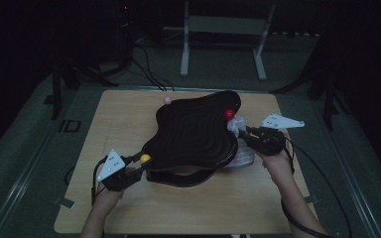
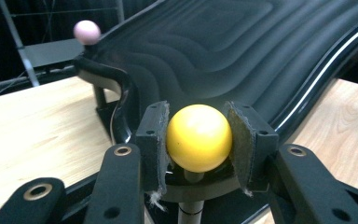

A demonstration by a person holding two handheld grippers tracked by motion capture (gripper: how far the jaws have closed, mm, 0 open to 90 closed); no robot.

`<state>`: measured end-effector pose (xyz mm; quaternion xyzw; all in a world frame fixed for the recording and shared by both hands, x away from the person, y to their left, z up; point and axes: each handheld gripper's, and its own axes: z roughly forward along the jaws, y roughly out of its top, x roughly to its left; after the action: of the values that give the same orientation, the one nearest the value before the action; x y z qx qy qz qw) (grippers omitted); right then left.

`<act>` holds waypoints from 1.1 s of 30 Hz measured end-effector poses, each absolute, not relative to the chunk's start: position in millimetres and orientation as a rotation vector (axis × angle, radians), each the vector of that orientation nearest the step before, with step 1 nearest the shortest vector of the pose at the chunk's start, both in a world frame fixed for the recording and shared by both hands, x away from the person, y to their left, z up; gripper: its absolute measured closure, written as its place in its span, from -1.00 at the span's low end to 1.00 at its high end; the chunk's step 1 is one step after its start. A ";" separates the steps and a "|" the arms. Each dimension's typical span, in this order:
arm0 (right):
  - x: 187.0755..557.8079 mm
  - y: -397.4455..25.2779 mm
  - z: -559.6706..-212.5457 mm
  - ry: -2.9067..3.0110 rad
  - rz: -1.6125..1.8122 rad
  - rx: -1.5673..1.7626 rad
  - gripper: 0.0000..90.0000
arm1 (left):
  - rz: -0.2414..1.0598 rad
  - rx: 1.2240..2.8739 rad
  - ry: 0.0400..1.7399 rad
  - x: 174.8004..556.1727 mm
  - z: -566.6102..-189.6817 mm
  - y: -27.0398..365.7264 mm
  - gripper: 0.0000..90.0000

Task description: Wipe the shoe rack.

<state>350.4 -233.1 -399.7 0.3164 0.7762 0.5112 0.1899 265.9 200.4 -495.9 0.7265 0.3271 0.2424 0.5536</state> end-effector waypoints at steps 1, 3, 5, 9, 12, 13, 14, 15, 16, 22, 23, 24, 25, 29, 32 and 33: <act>352.4 -233.5 -399.7 2.181 1.433 0.889 0.68 | 0.573 1.721 0.770 265.4 -495.6 199.1 0.34; 360.2 -234.1 -400.1 2.173 1.433 0.893 0.68 | 0.572 1.724 0.761 264.9 -495.7 197.3 0.34; 362.7 -234.6 -400.5 2.172 1.434 0.894 0.68 | 0.571 1.721 0.754 264.4 -496.2 195.5 0.34; 370.0 -244.0 -401.3 2.163 1.457 0.921 0.67 | 0.569 1.717 0.744 262.6 -497.2 192.5 0.34; 364.4 -255.0 -397.3 2.138 1.482 0.936 0.67 | 0.574 1.723 0.756 262.0 -495.8 191.3 0.34; 354.4 -266.9 -393.6 2.113 1.495 0.948 0.67 | 0.575 1.723 0.757 262.0 -495.8 191.1 0.34; 354.4 -266.9 -393.6 2.113 1.495 0.948 0.67 | 0.576 1.722 0.757 262.0 -495.9 191.1 0.34; 348.8 -272.0 -392.7 2.106 1.501 0.949 0.67 | 0.577 1.718 0.760 262.1 -496.3 191.2 0.33; 335.5 -279.1 -393.1 2.105 1.509 0.944 0.67 | 0.577 1.717 0.761 262.2 -496.4 191.0 0.34; 303.4 -282.6 -391.2 2.128 1.553 0.884 0.66 | 0.580 1.716 0.767 262.9 -496.2 188.6 0.33; 298.4 -281.6 -388.8 2.127 1.562 0.864 0.66 | 0.582 1.718 0.768 262.8 -495.9 188.0 0.34; 294.2 -280.0 -384.6 2.127 1.587 0.839 0.66 | 0.581 1.720 0.768 263.0 -495.8 187.8 0.33; 292.4 -278.5 -381.9 2.127 1.604 0.828 0.65 | 0.579 1.720 0.766 263.0 -495.7 187.5 0.33; 291.3 -257.8 -378.6 2.171 1.559 0.791 0.66 | 0.577 1.722 0.763 262.6 -495.8 187.1 0.34; 295.2 -258.2 -383.5 2.156 1.555 0.825 0.67 | 0.570 1.719 0.760 262.3 -496.1 187.0 0.34; 295.2 -257.9 -387.0 2.146 1.555 0.841 0.68 | 0.569 1.717 0.761 262.1 -496.3 186.7 0.34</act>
<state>295.2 -257.9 -387.0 0.2975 0.7592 0.5503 0.1796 262.1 186.7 -496.3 0.7273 0.3223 0.2409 0.5560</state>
